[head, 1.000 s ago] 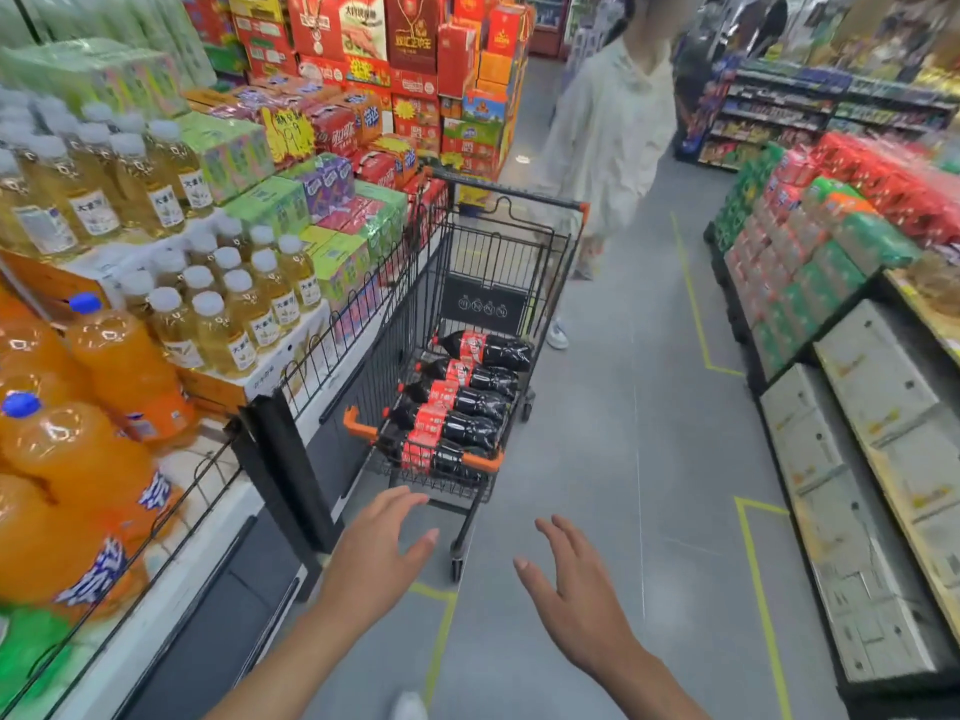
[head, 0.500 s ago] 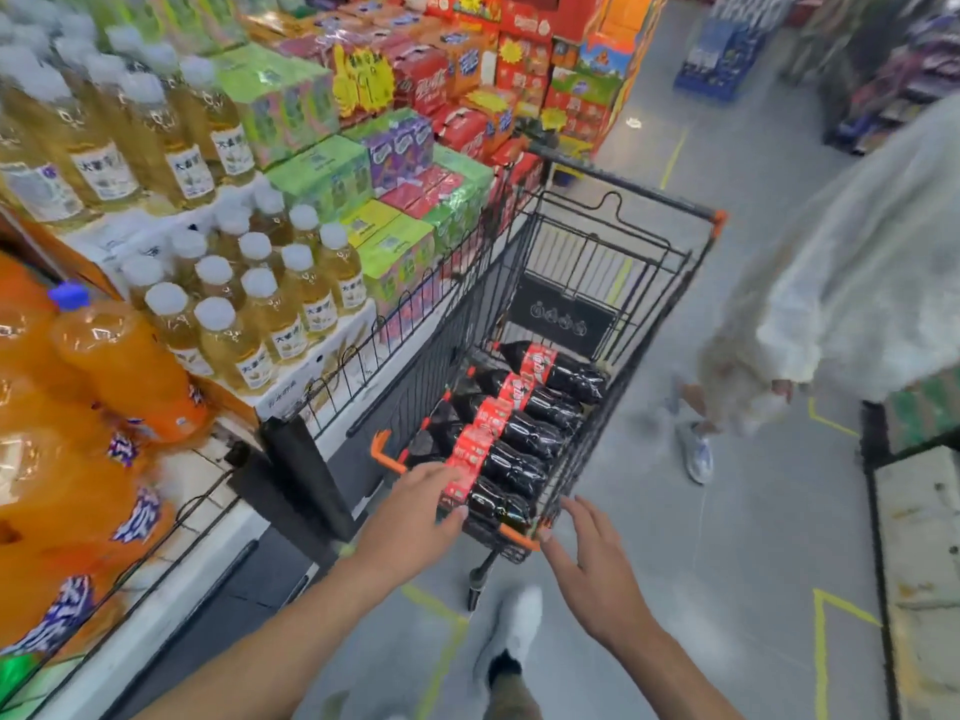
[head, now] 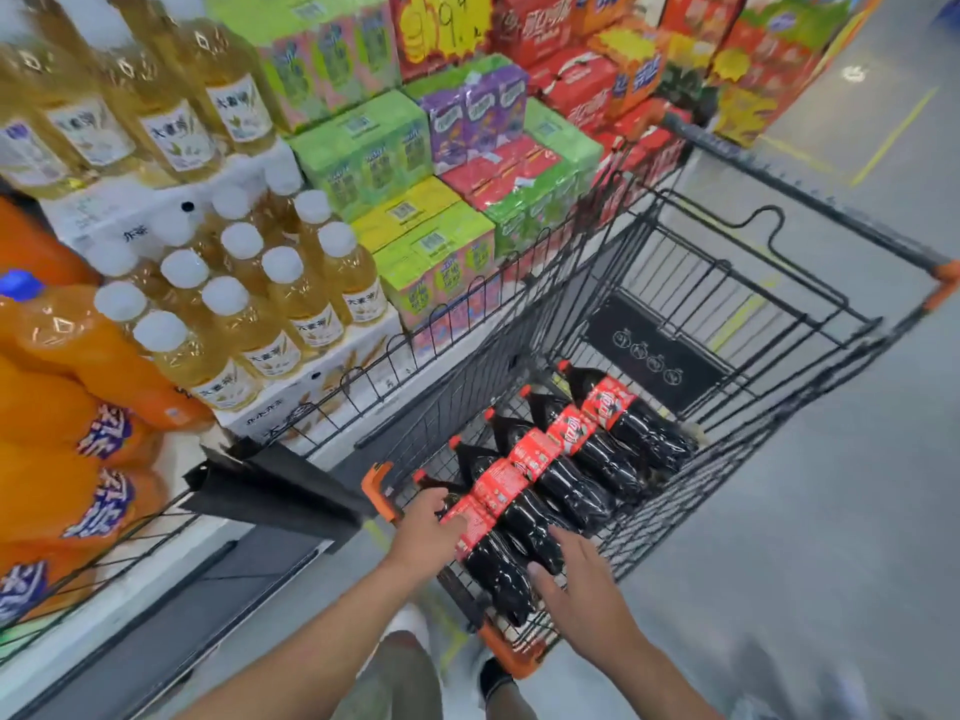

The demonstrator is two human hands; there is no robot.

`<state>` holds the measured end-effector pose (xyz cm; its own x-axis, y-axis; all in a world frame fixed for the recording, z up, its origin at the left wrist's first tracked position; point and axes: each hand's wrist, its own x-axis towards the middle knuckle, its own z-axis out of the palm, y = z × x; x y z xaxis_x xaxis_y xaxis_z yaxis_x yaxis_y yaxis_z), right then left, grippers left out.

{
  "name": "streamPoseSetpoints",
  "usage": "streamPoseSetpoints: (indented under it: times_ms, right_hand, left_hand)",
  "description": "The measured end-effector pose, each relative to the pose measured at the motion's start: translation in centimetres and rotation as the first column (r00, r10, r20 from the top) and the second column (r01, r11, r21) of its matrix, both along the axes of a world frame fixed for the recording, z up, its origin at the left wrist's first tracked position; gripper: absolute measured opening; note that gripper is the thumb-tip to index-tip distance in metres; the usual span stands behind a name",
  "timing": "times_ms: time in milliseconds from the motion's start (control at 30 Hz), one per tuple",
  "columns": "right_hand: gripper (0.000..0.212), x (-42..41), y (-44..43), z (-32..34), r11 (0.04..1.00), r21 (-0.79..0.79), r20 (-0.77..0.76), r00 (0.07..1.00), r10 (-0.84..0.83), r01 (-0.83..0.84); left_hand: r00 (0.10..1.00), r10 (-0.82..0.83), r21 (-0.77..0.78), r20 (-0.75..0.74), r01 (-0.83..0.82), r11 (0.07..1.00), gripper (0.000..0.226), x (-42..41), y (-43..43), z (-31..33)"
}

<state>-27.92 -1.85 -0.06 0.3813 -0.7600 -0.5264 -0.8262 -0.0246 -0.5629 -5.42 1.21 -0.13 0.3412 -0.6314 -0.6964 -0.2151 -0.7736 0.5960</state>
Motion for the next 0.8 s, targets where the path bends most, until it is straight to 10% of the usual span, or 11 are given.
streamPoseSetpoints:
  times_ms: [267, 400, 800]
  right_hand:
    - [0.065, 2.8, -4.0, -4.6, 0.987, 0.143, -0.046, 0.996, 0.076, -0.068]
    - [0.067, 3.7, -4.9, -6.9, 0.977, 0.199, -0.077, 0.992, 0.096, -0.079]
    - [0.075, 5.3, -6.6, -14.1, 0.919, 0.393, -0.141, 0.985, 0.098, -0.035]
  left_hand:
    - [0.968, 0.236, 0.218, -0.088, -0.212, 0.953, 0.086, 1.6, -4.8, -4.9]
    - [0.926, 0.367, 0.301, -0.089, -0.326, 0.896, 0.010, 2.6, -6.7, -7.7]
    - [0.895, 0.445, 0.441, -0.033, -0.387, 0.810, 0.033, 5.0, -11.2, -16.6]
